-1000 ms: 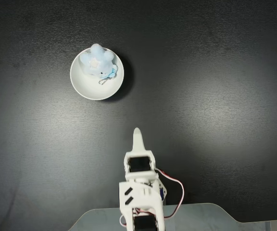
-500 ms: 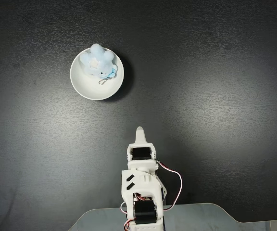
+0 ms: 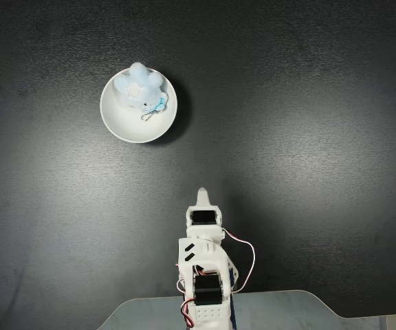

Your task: Grasp a skyblue doll and put it in the white bowl.

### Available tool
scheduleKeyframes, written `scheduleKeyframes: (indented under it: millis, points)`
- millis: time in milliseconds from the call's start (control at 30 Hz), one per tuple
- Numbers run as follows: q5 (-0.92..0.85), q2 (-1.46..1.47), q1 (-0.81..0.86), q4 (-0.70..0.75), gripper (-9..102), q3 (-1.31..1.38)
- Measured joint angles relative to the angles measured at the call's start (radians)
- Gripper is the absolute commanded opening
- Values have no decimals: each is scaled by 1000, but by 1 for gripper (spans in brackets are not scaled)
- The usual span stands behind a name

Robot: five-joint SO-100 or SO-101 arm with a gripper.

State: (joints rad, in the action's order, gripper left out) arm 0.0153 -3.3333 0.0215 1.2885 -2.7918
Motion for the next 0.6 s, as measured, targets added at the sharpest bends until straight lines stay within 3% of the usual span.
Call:
scheduleKeyframes:
  millis: [600]
  points:
    - [161,-5,0,0,2,-132]
